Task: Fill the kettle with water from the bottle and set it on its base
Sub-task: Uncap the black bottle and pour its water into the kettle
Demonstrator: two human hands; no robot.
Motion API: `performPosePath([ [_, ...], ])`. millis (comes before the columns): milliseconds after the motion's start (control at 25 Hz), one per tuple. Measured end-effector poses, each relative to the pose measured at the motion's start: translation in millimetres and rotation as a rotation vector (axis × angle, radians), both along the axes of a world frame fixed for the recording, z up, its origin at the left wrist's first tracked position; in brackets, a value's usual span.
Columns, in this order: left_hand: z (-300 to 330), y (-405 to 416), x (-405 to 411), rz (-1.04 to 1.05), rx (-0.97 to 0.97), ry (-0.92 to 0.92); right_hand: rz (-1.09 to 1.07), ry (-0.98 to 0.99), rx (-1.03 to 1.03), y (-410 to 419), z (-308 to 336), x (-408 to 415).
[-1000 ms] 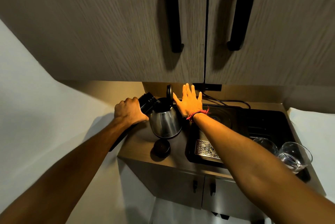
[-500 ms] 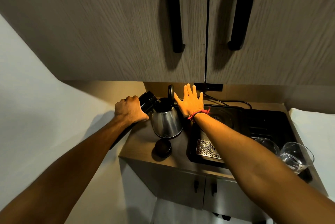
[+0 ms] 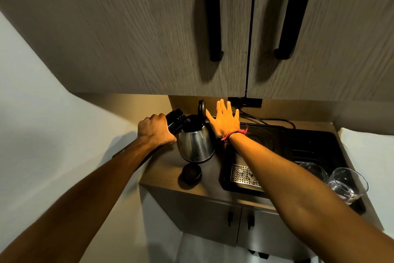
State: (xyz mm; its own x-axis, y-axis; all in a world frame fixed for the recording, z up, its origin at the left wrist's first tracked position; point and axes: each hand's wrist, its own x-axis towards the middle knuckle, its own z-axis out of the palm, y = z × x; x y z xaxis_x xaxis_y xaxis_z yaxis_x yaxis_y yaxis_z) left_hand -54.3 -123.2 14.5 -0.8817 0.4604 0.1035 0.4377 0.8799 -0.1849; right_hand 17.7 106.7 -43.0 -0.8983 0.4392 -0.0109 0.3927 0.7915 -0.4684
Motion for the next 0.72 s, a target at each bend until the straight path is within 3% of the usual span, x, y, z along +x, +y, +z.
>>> performPosePath([
  [160, -9.2, 0.5, -1.1, 0.000, 0.043, -0.023, 0.004, -0.003, -0.003, -2.1, 0.6, -1.2],
  [280, -18.4, 1.3, -3.0, 0.006, 0.187, -0.066, 0.012, -0.015, -0.014, -3.3, -0.4, -3.0],
  [400, -33.0, -0.7, -2.4, 0.049, 0.424, -0.166, 0.070, -0.071, -0.005, -3.9, -2.9, -5.2],
  [600, -72.3, -21.9, -0.6, 0.191, 1.001, -0.347, 0.173, -0.114, 0.035, -6.2, -5.6, -5.8],
  [720, -89.8, -38.4, 1.2, 0.225, 1.160, -0.337, 0.162, -0.099, 0.023, -11.1, -4.3, -12.2],
])
